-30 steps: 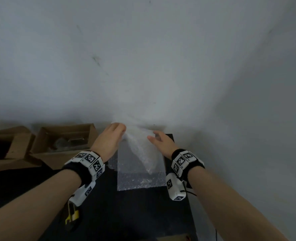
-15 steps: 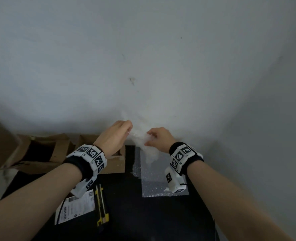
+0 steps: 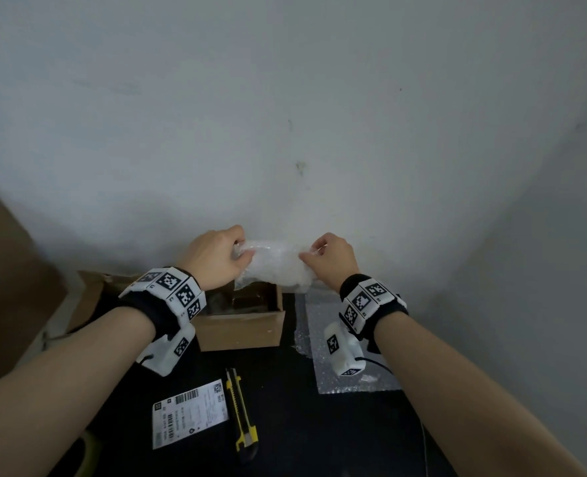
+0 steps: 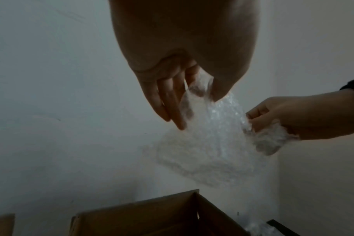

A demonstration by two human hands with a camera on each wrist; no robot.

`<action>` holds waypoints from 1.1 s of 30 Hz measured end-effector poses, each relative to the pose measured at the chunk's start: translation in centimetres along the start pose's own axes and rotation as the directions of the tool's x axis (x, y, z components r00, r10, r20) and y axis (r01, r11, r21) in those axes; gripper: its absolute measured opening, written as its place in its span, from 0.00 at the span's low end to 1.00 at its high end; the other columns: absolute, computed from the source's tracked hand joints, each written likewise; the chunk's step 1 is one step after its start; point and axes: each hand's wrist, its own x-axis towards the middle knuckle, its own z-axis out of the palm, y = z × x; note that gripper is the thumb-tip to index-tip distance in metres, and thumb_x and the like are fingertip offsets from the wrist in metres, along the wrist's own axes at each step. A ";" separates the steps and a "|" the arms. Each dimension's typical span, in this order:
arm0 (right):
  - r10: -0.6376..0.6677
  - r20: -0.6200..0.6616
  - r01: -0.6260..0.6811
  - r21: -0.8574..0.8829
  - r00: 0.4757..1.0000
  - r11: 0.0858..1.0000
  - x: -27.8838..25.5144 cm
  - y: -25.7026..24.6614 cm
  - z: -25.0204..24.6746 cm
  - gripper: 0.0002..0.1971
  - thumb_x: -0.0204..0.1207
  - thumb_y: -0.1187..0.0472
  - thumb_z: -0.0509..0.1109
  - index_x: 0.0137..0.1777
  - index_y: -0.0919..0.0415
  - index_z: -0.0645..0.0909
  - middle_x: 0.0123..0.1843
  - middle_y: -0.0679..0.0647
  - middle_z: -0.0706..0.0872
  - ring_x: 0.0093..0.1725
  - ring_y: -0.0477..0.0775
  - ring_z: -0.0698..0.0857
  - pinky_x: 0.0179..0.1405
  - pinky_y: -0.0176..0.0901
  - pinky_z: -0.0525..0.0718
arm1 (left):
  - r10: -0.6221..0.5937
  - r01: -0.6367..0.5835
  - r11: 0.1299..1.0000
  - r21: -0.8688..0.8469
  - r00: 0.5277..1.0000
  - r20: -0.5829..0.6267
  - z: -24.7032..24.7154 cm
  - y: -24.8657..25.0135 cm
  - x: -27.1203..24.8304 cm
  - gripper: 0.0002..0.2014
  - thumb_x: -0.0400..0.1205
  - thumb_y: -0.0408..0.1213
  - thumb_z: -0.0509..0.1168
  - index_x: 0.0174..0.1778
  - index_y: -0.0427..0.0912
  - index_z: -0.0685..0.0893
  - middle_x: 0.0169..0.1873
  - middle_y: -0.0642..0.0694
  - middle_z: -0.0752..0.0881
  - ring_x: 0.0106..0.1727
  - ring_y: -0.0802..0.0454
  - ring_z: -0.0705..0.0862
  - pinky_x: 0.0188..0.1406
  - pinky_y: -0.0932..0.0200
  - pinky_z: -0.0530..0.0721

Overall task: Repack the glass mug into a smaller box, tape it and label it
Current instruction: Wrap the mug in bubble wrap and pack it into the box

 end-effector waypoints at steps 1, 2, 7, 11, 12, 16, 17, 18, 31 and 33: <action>0.027 -0.005 -0.027 0.049 1.000 0.998 -0.2 -0.6 0.8 0.09 0.74 0.58 0.72 0.47 0.60 0.76 0.46 0.55 0.82 0.36 0.49 0.84 0.38 0.46 0.88 | -0.012 0.012 1.000 -0.006 1.000 0.006 0.0 -0.1 -0.2 0.10 0.81 0.44 0.63 0.39 0.45 0.71 0.24 0.51 0.74 0.27 0.48 0.75 0.23 0.60 0.66; 0.057 0.005 -0.057 0.114 0.998 0.992 -0.4 -1.1 1.5 0.08 0.75 0.59 0.72 0.48 0.60 0.76 0.46 0.56 0.83 0.34 0.49 0.85 0.36 0.48 0.90 | -0.021 0.021 1.000 -0.018 1.000 0.014 0.2 0.0 -0.4 0.10 0.82 0.44 0.63 0.40 0.45 0.70 0.22 0.51 0.73 0.26 0.48 0.75 0.23 0.60 0.65; 0.109 0.124 -0.154 0.448 0.986 0.881 -1.2 -3.5 4.3 0.03 0.79 0.66 0.64 0.51 0.65 0.74 0.42 0.63 0.84 0.33 0.56 0.86 0.35 0.48 0.90 | -0.052 0.054 0.998 -0.040 0.997 0.049 0.8 -0.3 -1.2 0.18 0.80 0.56 0.60 0.40 0.44 0.73 0.28 0.49 0.77 0.30 0.47 0.79 0.27 0.56 0.74; 0.011 0.252 -0.162 0.589 0.968 0.791 -1.9 -5.4 4.8 0.10 0.80 0.72 0.55 0.56 0.64 0.75 0.38 0.57 0.81 0.36 0.54 0.84 0.38 0.44 0.87 | -0.058 0.057 0.998 0.021 0.997 0.054 0.6 -1.2 -1.7 0.28 0.71 0.71 0.58 0.41 0.46 0.74 0.37 0.48 0.80 0.35 0.51 0.78 0.32 0.58 0.73; -0.019 0.288 -0.162 0.590 0.957 0.791 -2.1 -5.7 4.8 0.14 0.79 0.74 0.53 0.59 0.63 0.76 0.38 0.55 0.82 0.37 0.52 0.84 0.37 0.40 0.86 | -0.071 0.069 0.997 0.025 0.996 0.047 0.5 -1.4 -1.9 0.28 0.70 0.71 0.60 0.42 0.45 0.74 0.37 0.48 0.80 0.36 0.50 0.79 0.33 0.58 0.73; -0.120 0.424 -0.146 0.542 0.898 0.828 -2.4 -6.5 5.1 0.20 0.80 0.72 0.56 0.70 0.61 0.75 0.51 0.58 0.87 0.48 0.53 0.85 0.53 0.42 0.83 | -0.202 0.202 0.977 -0.073 0.979 0.008 -0.2 -2.1 -2.3 0.27 0.73 0.62 0.67 0.53 0.41 0.74 0.40 0.47 0.81 0.40 0.47 0.82 0.35 0.54 0.80; -0.133 0.451 -0.138 0.519 0.882 0.844 -2.5 -6.7 5.3 0.20 0.81 0.71 0.57 0.71 0.61 0.74 0.55 0.59 0.87 0.51 0.54 0.85 0.58 0.45 0.82 | -0.251 0.250 0.963 -0.105 0.968 0.001 -0.5 -2.3 -2.3 0.25 0.76 0.57 0.67 0.55 0.39 0.74 0.40 0.45 0.81 0.40 0.45 0.82 0.36 0.53 0.81; -0.143 0.461 -0.124 0.500 0.876 0.857 -2.4 -6.7 5.5 0.19 0.82 0.71 0.57 0.71 0.62 0.74 0.58 0.60 0.86 0.53 0.55 0.85 0.59 0.46 0.81 | -0.293 0.290 0.947 -0.136 0.956 -0.007 -0.7 -2.5 -2.3 0.22 0.78 0.52 0.67 0.56 0.38 0.74 0.40 0.44 0.81 0.41 0.44 0.83 0.37 0.52 0.81; -0.173 0.426 0.034 0.313 0.888 0.949 -2.0 -4.4 6.6 0.32 0.69 0.60 0.79 0.72 0.60 0.72 0.62 0.49 0.83 0.60 0.47 0.82 0.66 0.41 0.79 | -0.433 0.429 0.645 -0.633 0.887 0.159 -2.5 -4.9 -3.0 0.37 0.80 0.50 0.64 0.81 0.40 0.58 0.77 0.43 0.68 0.69 0.48 0.76 0.71 0.56 0.70; -0.168 0.458 0.004 0.338 0.873 0.941 -2.2 -3.9 7.0 0.32 0.69 0.60 0.79 0.73 0.58 0.72 0.62 0.53 0.85 0.59 0.49 0.85 0.58 0.38 0.83 | -0.453 0.452 0.614 -0.647 0.873 0.180 -2.3 -4.7 -3.3 0.34 0.83 0.46 0.62 0.81 0.40 0.56 0.74 0.39 0.71 0.68 0.46 0.76 0.69 0.55 0.69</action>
